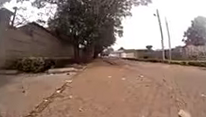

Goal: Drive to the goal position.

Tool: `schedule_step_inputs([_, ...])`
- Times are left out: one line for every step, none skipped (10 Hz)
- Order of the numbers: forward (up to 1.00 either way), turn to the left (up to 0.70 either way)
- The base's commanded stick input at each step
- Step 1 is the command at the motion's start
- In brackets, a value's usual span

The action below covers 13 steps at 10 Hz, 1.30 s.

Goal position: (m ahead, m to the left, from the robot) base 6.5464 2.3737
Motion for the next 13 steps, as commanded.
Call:
schedule_step_inputs([0.70,0.00])
schedule_step_inputs([0.70,0.00])
schedule_step_inputs([0.70,0.00])
schedule_step_inputs([0.70,0.00])
schedule_step_inputs([0.70,0.00])
schedule_step_inputs([0.70,0.00])
schedule_step_inputs([0.70,0.00])
schedule_step_inputs([0.70,0.00])
schedule_step_inputs([0.70,0.00])
schedule_step_inputs([0.70,0.00])
schedule_step_inputs([0.70,0.00])
schedule_step_inputs([0.70,0.00])
schedule_step_inputs([0.70,0.00])
